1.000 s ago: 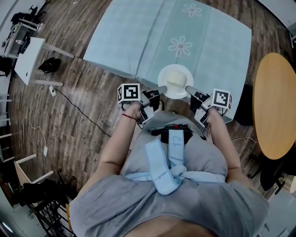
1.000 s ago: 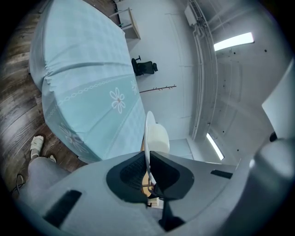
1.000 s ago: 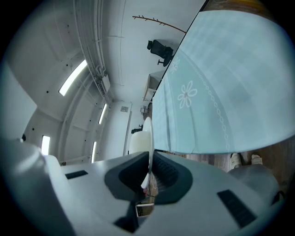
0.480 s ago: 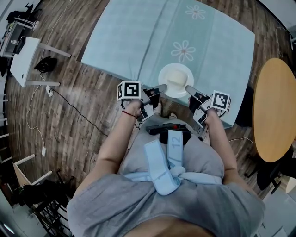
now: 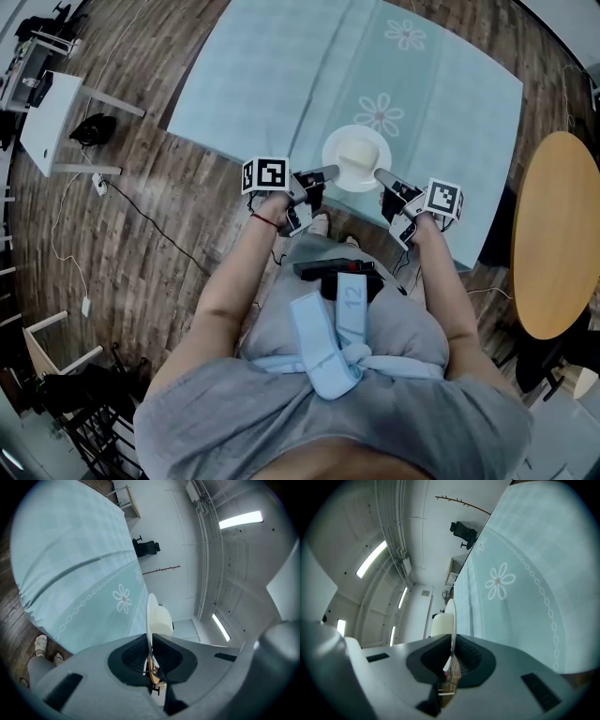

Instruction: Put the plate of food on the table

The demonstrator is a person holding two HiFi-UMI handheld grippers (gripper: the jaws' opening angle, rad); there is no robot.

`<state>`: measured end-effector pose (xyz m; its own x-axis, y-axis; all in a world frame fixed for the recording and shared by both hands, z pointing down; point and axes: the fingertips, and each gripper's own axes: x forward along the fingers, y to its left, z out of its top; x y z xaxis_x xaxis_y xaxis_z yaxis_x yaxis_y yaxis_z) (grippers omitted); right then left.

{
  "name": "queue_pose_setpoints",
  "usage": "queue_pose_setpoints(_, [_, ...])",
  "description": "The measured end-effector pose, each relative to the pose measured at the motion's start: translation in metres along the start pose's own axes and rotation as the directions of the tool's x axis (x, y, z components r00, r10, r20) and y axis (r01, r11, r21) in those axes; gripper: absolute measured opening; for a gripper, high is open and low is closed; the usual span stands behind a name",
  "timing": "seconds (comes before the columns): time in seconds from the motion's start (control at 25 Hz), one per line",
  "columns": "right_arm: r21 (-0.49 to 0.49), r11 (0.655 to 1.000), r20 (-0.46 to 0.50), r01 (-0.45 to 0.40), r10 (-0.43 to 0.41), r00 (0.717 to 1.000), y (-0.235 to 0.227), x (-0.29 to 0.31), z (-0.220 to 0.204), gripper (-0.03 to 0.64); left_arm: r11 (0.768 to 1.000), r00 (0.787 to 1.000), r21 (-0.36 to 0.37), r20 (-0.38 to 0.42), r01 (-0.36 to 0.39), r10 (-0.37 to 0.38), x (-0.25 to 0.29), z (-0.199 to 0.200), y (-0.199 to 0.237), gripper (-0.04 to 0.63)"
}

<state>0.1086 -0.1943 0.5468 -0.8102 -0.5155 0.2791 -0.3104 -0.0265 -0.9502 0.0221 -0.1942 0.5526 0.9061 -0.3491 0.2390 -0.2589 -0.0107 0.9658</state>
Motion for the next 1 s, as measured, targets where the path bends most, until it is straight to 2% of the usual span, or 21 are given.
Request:
queue_pose_setpoints(0.84, [0.017, 0.999, 0.039, 0.049, -0.049, 0.998, -0.050, 0.028, 0.017, 0.040, 0.998, 0.998, 0.036, -0.019, -0.054, 0.054, 0.025, 0.025, 0.052, 0.032])
queue_pose_setpoints(1.0, [0.023, 0.998, 0.043, 0.064, -0.065, 0.997, -0.062, 0.045, 0.031, 0.040, 0.997, 0.998, 0.029, -0.024, -0.065, 0.066, 0.033, 0.045, 0.067, 0.032])
